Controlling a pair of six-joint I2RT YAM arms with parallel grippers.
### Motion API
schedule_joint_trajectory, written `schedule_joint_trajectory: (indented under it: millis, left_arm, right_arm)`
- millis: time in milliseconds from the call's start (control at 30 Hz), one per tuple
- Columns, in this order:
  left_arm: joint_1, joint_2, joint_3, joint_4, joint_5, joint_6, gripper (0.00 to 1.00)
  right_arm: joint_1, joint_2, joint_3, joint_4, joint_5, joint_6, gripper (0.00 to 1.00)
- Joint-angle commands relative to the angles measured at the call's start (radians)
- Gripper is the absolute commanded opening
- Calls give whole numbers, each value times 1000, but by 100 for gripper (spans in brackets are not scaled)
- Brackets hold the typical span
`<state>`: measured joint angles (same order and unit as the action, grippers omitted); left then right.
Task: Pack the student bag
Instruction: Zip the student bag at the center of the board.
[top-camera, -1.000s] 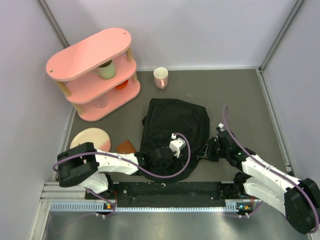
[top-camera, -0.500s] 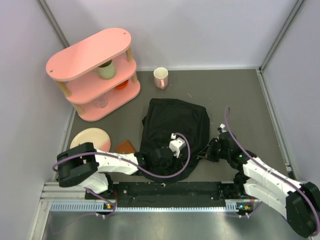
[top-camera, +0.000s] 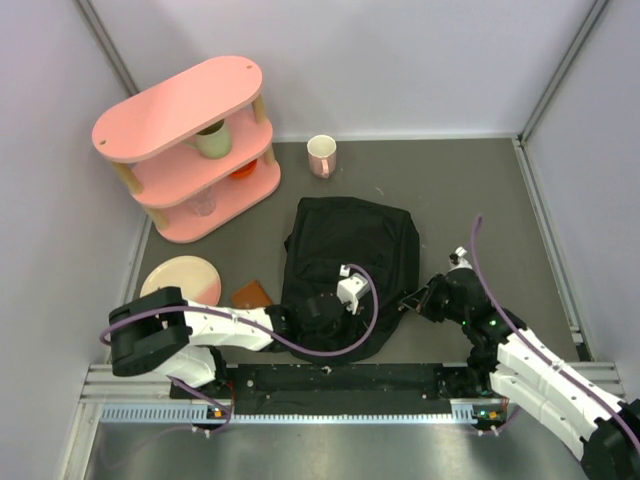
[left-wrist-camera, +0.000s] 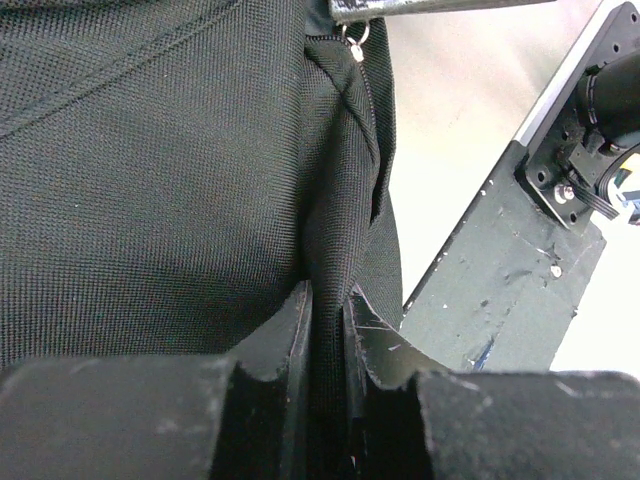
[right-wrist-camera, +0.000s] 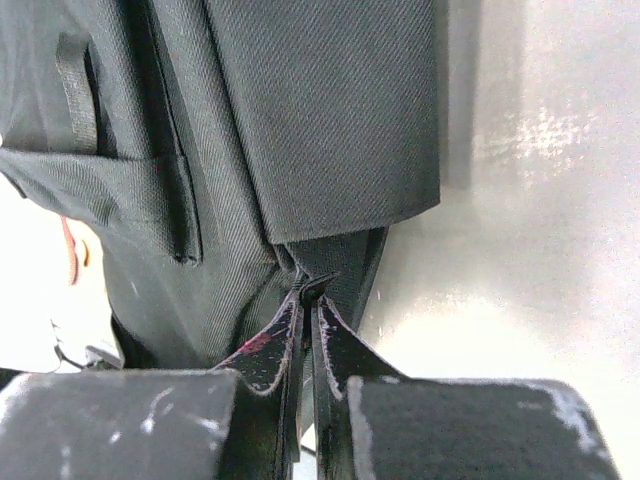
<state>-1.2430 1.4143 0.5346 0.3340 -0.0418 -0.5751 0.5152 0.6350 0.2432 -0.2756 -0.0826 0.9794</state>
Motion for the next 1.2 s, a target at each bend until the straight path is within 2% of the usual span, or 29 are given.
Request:
schedule_joint_trajectory:
  millis: [0, 367, 1167]
  left_arm:
    - [-29, -17, -15, -13, 37, -3, 0]
    - [-93, -28, 16, -32, 37, 23, 0]
    - [-148, -15, 57, -38, 37, 78, 0]
  right_arm:
    - [-1, -9, 80, 32, 185, 1, 0]
    - [-1, -12, 116, 9, 336, 30, 0]
    - [-3, -21, 214, -111, 678, 88, 0]
